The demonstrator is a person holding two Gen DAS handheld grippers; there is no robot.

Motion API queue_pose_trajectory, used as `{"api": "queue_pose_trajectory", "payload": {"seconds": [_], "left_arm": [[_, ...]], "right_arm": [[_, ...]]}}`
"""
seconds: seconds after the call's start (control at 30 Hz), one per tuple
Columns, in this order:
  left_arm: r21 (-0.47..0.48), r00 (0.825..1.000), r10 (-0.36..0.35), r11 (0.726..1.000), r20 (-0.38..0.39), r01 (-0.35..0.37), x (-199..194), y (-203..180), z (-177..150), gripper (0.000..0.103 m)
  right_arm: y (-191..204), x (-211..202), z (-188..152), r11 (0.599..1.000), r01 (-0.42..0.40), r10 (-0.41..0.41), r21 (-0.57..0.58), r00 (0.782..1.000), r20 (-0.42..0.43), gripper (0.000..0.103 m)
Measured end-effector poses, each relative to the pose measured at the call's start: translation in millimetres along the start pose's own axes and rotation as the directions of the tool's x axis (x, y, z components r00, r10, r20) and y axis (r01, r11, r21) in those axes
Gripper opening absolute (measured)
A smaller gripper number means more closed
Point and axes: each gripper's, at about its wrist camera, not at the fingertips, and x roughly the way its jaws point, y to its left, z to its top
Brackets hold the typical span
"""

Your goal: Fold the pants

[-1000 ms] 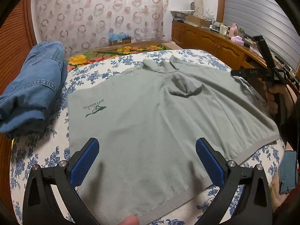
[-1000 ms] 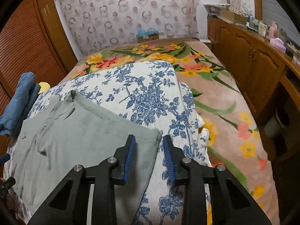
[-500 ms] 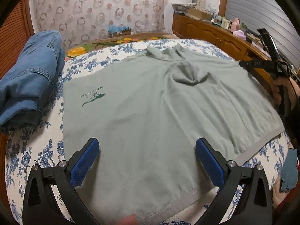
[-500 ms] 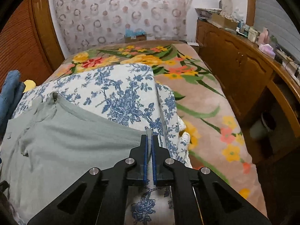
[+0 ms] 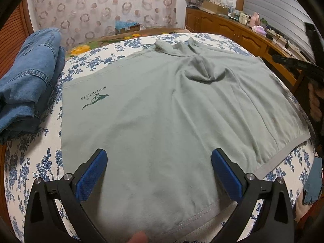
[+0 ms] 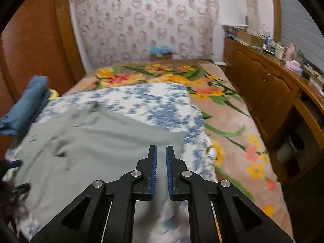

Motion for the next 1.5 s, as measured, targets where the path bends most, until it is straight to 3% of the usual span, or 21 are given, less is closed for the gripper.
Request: {"api": "queue_pose_trajectory", "payload": {"seconds": [0.17, 0.43, 0.5, 0.57, 0.6, 0.73, 1.03, 1.23, 1.4, 1.5], "left_arm": [[-0.014, 1.000, 0.009, 1.000, 0.005, -0.009, -0.4, 0.2, -1.0, 0.103], [0.017, 1.000, -0.014, 1.000, -0.004, 0.014, -1.7, 0.1, -1.6, 0.103], [0.013, 1.000, -0.006, 1.000, 0.002, 0.006, -5.7, 1.0, -3.3, 0.103], [0.003, 0.998, 0.048, 0.999, 0.045, -0.048, -19.2, 4.3, -7.4, 0.103], [-0.003, 0.996, 0.056, 0.998, 0.068, -0.056, -26.5, 6.8, -9.1, 0.103], [-0.070, 0.992, 0.005, 0.998, 0.124, 0.003, -56.5, 29.7, -20.1, 0.103], [-0.121, 0.992, 0.022, 0.993, 0.120, -0.007, -69.9, 60.0, -48.3, 0.101], [-0.157, 0.994, -0.020, 0.987, 0.107, 0.037, -71.7, 65.3, -70.4, 0.084], [-0.189, 0.992, -0.023, 0.981, 0.121, 0.046, -79.1, 68.3, -82.1, 0.059], [-0.194, 0.994, -0.020, 0.980, 0.111, 0.041, -78.8, 70.3, -84.8, 0.051]], "right_arm": [[22.8, -29.8, -26.5, 0.996, -0.089, 0.090, -0.027, 0.995, 0.034, 0.015], [55.3, -44.1, -77.2, 0.985, -0.164, 0.165, -0.051, 0.986, 0.025, 0.016], [56.8, -44.9, -82.9, 0.984, -0.171, 0.172, -0.055, 0.985, 0.020, 0.019], [57.0, -45.8, -87.7, 0.983, -0.173, 0.174, -0.062, 0.985, 0.011, 0.032], [56.6, -45.6, -90.1, 0.982, -0.179, 0.180, -0.064, 0.984, 0.006, 0.032], [55.7, -41.4, -92.3, 0.983, -0.169, 0.169, -0.077, 0.986, -0.007, 0.035], [73.5, -42.1, -93.3, 0.981, -0.160, 0.160, -0.107, 0.987, -0.009, 0.045], [84.9, -46.8, -95.6, 0.981, -0.159, 0.160, -0.111, 0.987, -0.006, 0.047], [87.8, -45.8, -98.0, 0.980, -0.171, 0.171, -0.107, 0.985, -0.002, 0.048], [91.6, -44.7, -98.8, 0.978, -0.175, 0.176, -0.116, 0.984, -0.004, 0.048]]}}
